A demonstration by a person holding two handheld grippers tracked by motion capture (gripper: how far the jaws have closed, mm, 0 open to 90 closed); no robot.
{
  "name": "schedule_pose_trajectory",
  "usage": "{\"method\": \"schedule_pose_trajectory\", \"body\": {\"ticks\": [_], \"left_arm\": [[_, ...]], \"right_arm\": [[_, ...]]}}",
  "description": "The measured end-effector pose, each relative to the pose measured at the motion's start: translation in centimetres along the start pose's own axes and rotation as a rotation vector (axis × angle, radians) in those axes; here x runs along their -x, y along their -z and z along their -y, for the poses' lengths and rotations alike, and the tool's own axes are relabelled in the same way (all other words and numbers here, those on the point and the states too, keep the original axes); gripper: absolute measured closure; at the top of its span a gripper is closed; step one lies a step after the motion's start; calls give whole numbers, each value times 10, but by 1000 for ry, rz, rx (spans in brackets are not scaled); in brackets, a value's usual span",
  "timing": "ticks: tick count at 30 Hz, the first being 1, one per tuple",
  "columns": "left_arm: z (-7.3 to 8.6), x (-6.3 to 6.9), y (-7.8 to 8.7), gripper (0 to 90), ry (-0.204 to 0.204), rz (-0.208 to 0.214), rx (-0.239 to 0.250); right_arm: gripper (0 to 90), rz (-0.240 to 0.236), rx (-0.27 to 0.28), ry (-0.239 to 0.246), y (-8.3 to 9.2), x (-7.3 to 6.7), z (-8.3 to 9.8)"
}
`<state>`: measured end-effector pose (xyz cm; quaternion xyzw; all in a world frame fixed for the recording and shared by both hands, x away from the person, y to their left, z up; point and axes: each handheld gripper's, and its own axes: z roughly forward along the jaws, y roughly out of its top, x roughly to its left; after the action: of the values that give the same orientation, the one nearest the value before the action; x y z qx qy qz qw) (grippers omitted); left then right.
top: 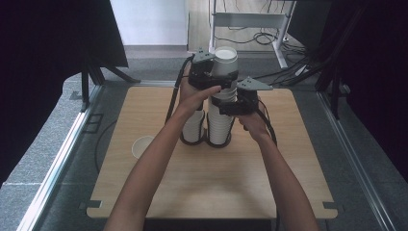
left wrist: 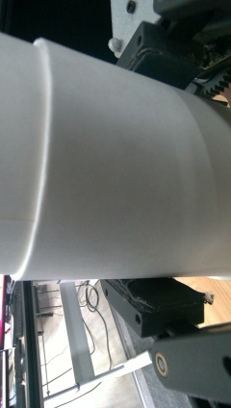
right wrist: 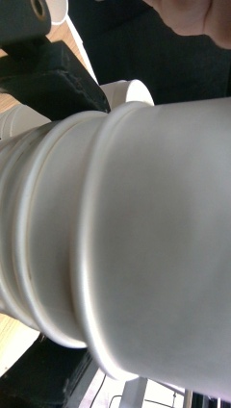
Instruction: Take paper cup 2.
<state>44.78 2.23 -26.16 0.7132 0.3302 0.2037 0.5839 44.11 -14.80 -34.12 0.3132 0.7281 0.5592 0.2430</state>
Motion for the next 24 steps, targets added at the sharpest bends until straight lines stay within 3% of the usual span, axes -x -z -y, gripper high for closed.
{"method": "schedule_pose_trajectory", "body": {"ticks": [16,19,24], "left_arm": [[-45,-2,23,183,5,31,104],[-57,0,35,183,6,42,146],[-65,4,48,183,-7,48,173]], "right_arm": [[42,-6,-13,-8,0,-1,-1],[42,-3,-16,-3,0,-1,-2],[42,-3,-14,0,0,0,-2]]}}
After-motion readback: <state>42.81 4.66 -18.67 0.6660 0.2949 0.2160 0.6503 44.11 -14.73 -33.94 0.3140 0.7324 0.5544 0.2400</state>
